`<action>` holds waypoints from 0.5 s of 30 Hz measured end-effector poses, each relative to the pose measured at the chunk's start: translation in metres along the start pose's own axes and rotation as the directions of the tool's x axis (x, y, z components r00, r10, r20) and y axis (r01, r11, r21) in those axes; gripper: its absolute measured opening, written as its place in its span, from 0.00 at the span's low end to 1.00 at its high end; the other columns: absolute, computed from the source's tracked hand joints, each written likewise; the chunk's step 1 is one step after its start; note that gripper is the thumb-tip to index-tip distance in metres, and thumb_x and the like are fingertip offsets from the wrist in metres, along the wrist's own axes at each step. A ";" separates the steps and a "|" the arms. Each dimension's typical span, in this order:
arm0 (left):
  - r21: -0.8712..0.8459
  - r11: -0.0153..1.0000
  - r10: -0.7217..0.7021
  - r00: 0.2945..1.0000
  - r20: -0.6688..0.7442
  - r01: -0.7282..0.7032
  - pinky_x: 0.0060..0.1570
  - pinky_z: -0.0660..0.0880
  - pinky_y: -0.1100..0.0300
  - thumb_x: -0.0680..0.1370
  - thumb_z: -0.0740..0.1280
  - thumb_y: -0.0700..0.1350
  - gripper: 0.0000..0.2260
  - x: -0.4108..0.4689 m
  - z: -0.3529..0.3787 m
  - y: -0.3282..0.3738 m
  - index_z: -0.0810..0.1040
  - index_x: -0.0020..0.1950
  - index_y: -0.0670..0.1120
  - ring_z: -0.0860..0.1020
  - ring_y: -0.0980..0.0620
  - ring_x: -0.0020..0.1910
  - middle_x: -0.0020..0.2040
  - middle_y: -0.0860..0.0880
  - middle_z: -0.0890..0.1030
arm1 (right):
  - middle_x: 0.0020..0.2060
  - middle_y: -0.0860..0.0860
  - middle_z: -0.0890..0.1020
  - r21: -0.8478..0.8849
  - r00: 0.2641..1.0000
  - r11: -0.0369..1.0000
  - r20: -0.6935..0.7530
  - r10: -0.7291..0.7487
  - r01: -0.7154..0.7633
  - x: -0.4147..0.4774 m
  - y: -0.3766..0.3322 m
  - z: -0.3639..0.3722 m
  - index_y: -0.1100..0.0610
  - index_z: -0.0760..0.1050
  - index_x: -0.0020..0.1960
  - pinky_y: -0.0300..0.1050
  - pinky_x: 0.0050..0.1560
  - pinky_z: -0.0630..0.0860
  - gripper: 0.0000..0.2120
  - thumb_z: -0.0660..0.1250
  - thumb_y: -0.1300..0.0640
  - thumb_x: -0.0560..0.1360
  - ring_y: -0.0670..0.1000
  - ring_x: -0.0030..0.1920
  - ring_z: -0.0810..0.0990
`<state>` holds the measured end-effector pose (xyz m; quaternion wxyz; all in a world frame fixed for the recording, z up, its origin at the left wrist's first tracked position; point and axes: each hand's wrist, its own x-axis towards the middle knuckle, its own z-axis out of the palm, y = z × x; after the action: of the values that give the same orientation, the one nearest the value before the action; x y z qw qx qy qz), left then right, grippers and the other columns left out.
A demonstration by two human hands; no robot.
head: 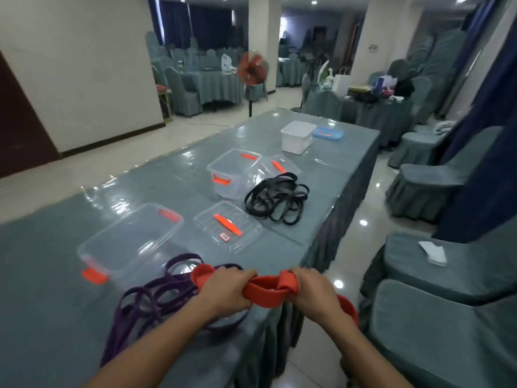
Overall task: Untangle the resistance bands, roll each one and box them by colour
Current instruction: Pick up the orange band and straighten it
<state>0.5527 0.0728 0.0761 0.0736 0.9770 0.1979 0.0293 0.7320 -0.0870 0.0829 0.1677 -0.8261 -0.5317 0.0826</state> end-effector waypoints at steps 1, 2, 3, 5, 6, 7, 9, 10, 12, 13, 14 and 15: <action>0.006 1.000 0.022 1.000 0.002 -0.022 0.50 0.76 0.52 0.66 0.63 0.57 0.20 0.011 0.002 0.007 0.72 0.57 0.55 0.81 0.47 0.51 0.50 0.50 0.83 | 0.47 0.45 0.83 0.002 1.000 1.000 -0.020 0.018 -0.018 -0.001 0.011 -0.004 0.46 0.75 0.51 0.50 0.49 0.77 0.14 0.66 0.40 0.71 0.51 0.49 0.81; 0.007 0.999 0.043 0.999 0.000 -0.043 0.50 0.75 0.53 0.67 0.63 0.57 0.20 0.021 0.003 0.012 0.73 0.58 0.55 0.81 0.46 0.50 0.50 0.50 0.83 | 0.46 0.45 0.83 -0.001 0.999 0.999 -0.036 0.038 -0.038 -0.003 0.021 -0.007 0.46 0.75 0.51 0.51 0.49 0.77 0.13 0.65 0.40 0.71 0.51 0.48 0.80; 0.002 0.998 0.062 0.998 -0.007 -0.062 0.49 0.75 0.53 0.67 0.63 0.57 0.21 0.031 0.006 0.017 0.73 0.59 0.55 0.81 0.46 0.51 0.51 0.50 0.83 | 0.46 0.45 0.83 -0.007 0.997 0.998 -0.049 0.057 -0.058 -0.003 0.029 -0.009 0.46 0.75 0.51 0.51 0.48 0.77 0.13 0.65 0.40 0.71 0.51 0.48 0.80; -0.016 0.995 0.098 0.995 -0.023 -0.098 0.50 0.75 0.54 0.67 0.62 0.58 0.21 0.052 0.011 0.023 0.74 0.60 0.56 0.80 0.47 0.51 0.51 0.51 0.83 | 0.46 0.44 0.83 -0.010 0.993 0.995 -0.067 0.094 -0.095 -0.003 0.046 -0.012 0.45 0.75 0.52 0.51 0.49 0.78 0.12 0.65 0.41 0.72 0.50 0.48 0.80; -0.028 0.993 0.115 0.993 -0.031 -0.116 0.50 0.76 0.54 0.67 0.61 0.59 0.22 0.062 0.013 0.026 0.74 0.60 0.56 0.81 0.48 0.51 0.51 0.52 0.83 | 0.46 0.43 0.83 -0.017 0.991 0.994 -0.075 0.108 -0.110 -0.001 0.054 -0.013 0.44 0.75 0.53 0.50 0.49 0.78 0.12 0.66 0.41 0.73 0.49 0.48 0.80; -0.038 0.990 0.132 0.990 -0.043 -0.134 0.50 0.76 0.54 0.67 0.60 0.59 0.22 0.074 0.016 0.028 0.74 0.59 0.56 0.81 0.49 0.51 0.51 0.52 0.83 | 0.47 0.43 0.83 -0.029 0.989 0.992 -0.084 0.120 -0.123 0.001 0.063 -0.013 0.44 0.75 0.54 0.49 0.48 0.77 0.12 0.67 0.41 0.73 0.49 0.48 0.80; -0.053 0.984 0.166 0.983 -0.073 -0.170 0.48 0.75 0.56 0.67 0.59 0.61 0.22 0.096 0.020 0.031 0.75 0.58 0.55 0.81 0.50 0.48 0.49 0.53 0.83 | 0.47 0.43 0.82 -0.042 0.984 0.988 -0.103 0.144 -0.149 0.008 0.078 -0.016 0.43 0.75 0.55 0.48 0.46 0.76 0.12 0.67 0.42 0.73 0.49 0.49 0.80; -0.060 0.980 0.182 0.980 -0.081 -0.187 0.48 0.74 0.56 0.67 0.59 0.61 0.22 0.108 0.021 0.032 0.75 0.57 0.55 0.81 0.50 0.48 0.48 0.54 0.83 | 0.47 0.43 0.83 -0.041 0.982 0.986 -0.108 0.157 -0.162 0.013 0.086 -0.018 0.43 0.75 0.55 0.48 0.46 0.76 0.12 0.67 0.41 0.73 0.49 0.49 0.80; -0.075 0.974 0.209 0.974 -0.087 -0.215 0.46 0.74 0.55 0.68 0.60 0.61 0.20 0.130 0.024 0.033 0.76 0.56 0.55 0.81 0.50 0.46 0.46 0.53 0.82 | 0.48 0.42 0.83 -0.040 0.978 0.982 -0.107 0.181 -0.187 0.024 0.099 -0.024 0.42 0.75 0.56 0.48 0.48 0.78 0.14 0.68 0.40 0.73 0.48 0.50 0.81; -0.082 0.971 0.218 0.972 -0.086 -0.225 0.45 0.75 0.55 0.69 0.61 0.60 0.19 0.141 0.026 0.033 0.76 0.56 0.55 0.81 0.50 0.45 0.45 0.53 0.82 | 0.49 0.41 0.83 -0.046 0.976 0.979 -0.100 0.193 -0.198 0.031 0.106 -0.028 0.41 0.75 0.58 0.48 0.50 0.78 0.15 0.69 0.39 0.73 0.46 0.51 0.81; -0.089 0.969 0.224 0.971 -0.086 -0.232 0.45 0.75 0.54 0.69 0.62 0.60 0.18 0.152 0.026 0.033 0.76 0.55 0.55 0.81 0.50 0.45 0.45 0.53 0.82 | 0.50 0.40 0.83 -0.049 0.975 0.977 -0.093 0.202 -0.208 0.038 0.112 -0.031 0.41 0.75 0.58 0.47 0.51 0.78 0.16 0.69 0.38 0.72 0.45 0.52 0.80; -0.096 0.966 0.231 0.969 -0.092 -0.240 0.44 0.75 0.54 0.69 0.63 0.60 0.18 0.163 0.027 0.032 0.76 0.55 0.55 0.81 0.50 0.44 0.44 0.53 0.82 | 0.50 0.39 0.82 -0.048 0.974 0.976 -0.091 0.209 -0.214 0.045 0.118 -0.034 0.40 0.75 0.59 0.47 0.52 0.78 0.17 0.70 0.38 0.72 0.45 0.52 0.80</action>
<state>0.7177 0.1037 0.0590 0.1137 0.9863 0.0813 0.0872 0.8619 -0.0973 0.0730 0.1567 -0.8852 -0.4352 0.0494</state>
